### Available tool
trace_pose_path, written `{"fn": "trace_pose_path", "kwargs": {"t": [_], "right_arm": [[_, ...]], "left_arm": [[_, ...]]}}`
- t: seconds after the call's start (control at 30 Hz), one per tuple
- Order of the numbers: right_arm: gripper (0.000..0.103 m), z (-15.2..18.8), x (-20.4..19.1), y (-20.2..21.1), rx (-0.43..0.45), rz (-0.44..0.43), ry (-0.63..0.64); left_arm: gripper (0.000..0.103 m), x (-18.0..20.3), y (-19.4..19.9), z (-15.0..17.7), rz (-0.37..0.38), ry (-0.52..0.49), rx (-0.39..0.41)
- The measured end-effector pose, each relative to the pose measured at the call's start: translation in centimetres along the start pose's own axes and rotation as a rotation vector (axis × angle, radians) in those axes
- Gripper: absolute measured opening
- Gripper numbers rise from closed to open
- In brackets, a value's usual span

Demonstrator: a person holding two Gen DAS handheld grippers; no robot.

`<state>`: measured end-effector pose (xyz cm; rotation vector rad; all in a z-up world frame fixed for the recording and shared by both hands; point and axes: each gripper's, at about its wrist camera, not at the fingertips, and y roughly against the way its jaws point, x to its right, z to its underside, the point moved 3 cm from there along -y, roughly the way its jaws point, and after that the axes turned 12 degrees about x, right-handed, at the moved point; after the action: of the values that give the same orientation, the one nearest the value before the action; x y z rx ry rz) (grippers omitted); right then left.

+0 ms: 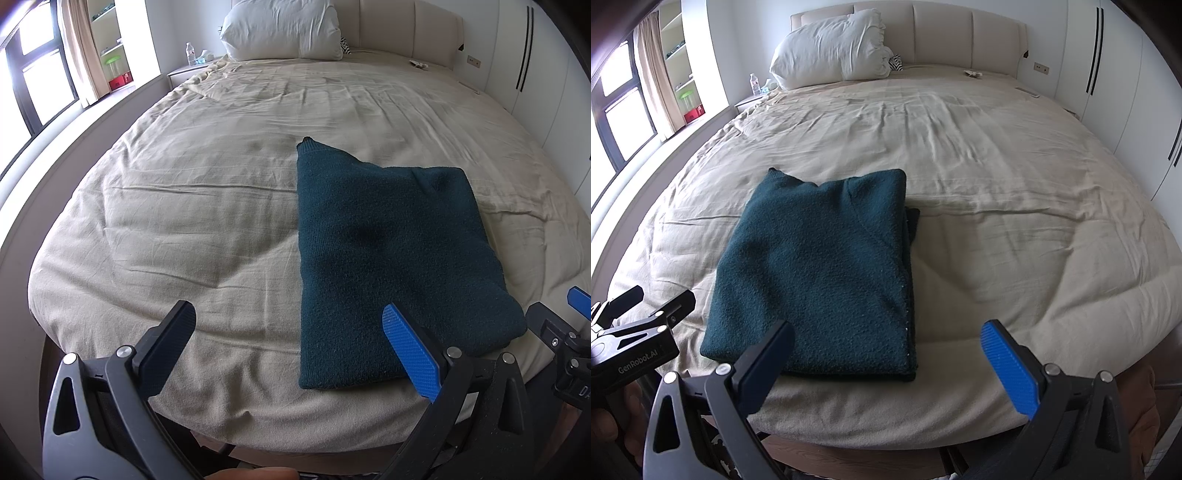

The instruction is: Fold small clothes

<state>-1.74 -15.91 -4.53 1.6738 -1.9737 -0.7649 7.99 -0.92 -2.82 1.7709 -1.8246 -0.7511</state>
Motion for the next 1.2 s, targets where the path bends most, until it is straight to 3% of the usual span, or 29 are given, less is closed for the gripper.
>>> {"fn": "trace_pose_path", "kwargs": {"t": [1.2], "right_arm": [[0.103, 0.35, -0.26, 0.09, -0.006, -0.002, 0.000]], "left_arm": [[0.103, -0.22, -0.36, 0.41, 0.000, -0.007, -0.005]]}}
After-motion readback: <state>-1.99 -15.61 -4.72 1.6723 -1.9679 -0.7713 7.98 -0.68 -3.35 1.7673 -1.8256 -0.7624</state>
